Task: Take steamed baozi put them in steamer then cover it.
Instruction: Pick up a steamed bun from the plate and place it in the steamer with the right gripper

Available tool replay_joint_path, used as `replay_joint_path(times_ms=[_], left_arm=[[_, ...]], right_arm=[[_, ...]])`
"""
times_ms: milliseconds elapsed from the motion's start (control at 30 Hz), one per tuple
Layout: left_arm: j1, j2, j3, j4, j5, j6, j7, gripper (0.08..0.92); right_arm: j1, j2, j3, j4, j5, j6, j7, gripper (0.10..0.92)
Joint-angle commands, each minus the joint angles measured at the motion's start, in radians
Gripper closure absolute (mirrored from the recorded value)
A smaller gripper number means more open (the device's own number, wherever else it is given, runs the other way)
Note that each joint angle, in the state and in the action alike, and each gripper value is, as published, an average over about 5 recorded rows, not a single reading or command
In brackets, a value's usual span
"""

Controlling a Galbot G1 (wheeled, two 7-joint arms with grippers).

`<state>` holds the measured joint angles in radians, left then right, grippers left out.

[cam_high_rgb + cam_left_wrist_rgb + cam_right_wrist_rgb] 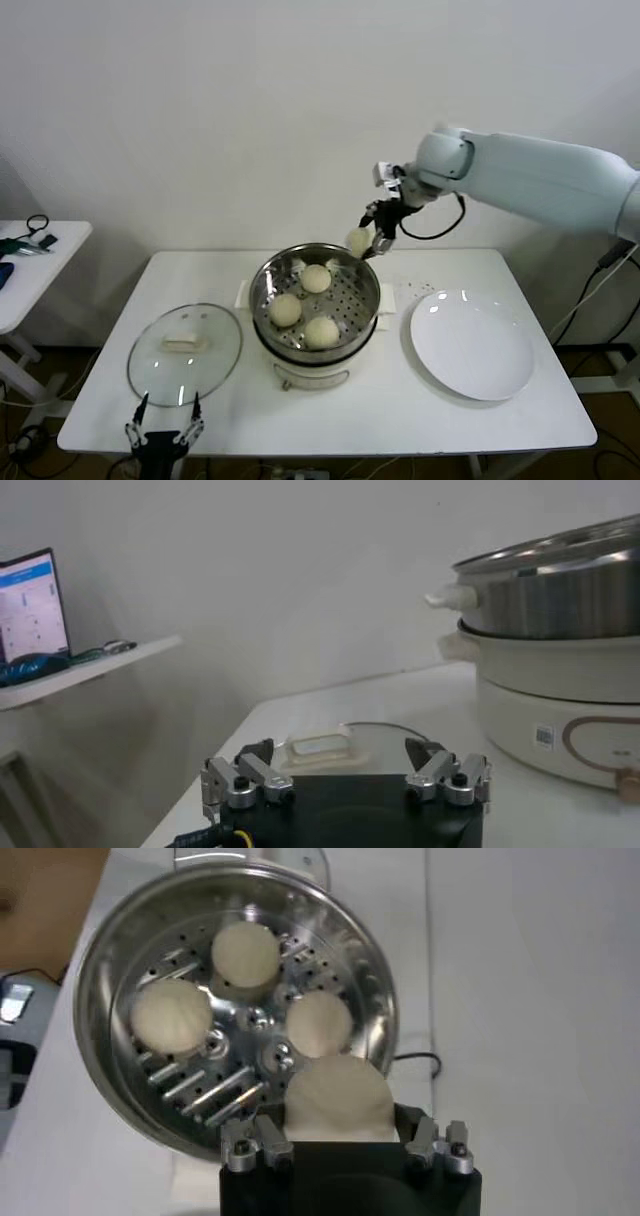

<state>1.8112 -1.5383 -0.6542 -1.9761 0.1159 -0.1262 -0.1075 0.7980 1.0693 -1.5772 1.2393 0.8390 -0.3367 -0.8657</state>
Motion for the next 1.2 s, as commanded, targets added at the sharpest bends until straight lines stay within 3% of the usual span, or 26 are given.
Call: replay_joint_path(times_ms=[33,433,1000,1200], left_arm=[[0.001,0.004,0.001,-0.001,-0.008,-0.004,0.003,0.177],[-0.009,0.006,-0.006,0.012,-0.014,-0.006,0.006,0.177],[-0.002,0.003,-0.005,0.02,-0.025,-0.017,0.005,0.177],[-0.003,0.005,-0.007,0.02,-0.025,-0.017,0.005,0.177]], right_arm=[[0.02,0.145,-0.145,0.044,0.102,-0.071,0.065,0.321],[-0.081,0.256,-0.166,-0.071,0.085,-0.077,0.065,0.321],[-0.104,0.246,-0.187,-0.077,0.053,-0.058,0.043,0.303],[-0.098,0.228,-0.177,-0.058,0.057,-0.06,0.035,0.219]])
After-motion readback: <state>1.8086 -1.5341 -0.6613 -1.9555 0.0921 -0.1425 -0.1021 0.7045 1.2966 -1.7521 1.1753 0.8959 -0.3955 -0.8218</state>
